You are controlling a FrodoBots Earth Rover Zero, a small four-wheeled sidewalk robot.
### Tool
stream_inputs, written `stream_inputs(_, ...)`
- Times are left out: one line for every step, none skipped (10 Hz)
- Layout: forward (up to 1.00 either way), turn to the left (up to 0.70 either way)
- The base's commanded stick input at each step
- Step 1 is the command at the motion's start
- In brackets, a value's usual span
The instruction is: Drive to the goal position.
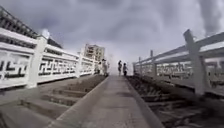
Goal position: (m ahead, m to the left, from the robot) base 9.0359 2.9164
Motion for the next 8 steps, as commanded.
stream_inputs(0.7, 0.0)
stream_inputs(0.7, 0.0)
stream_inputs(0.7, 0.0)
stream_inputs(0.7, 0.0)
stream_inputs(0.7, -0.04)
stream_inputs(0.7, -0.11)
stream_inputs(0.7, -0.07)
stream_inputs(0.7, 0.0)
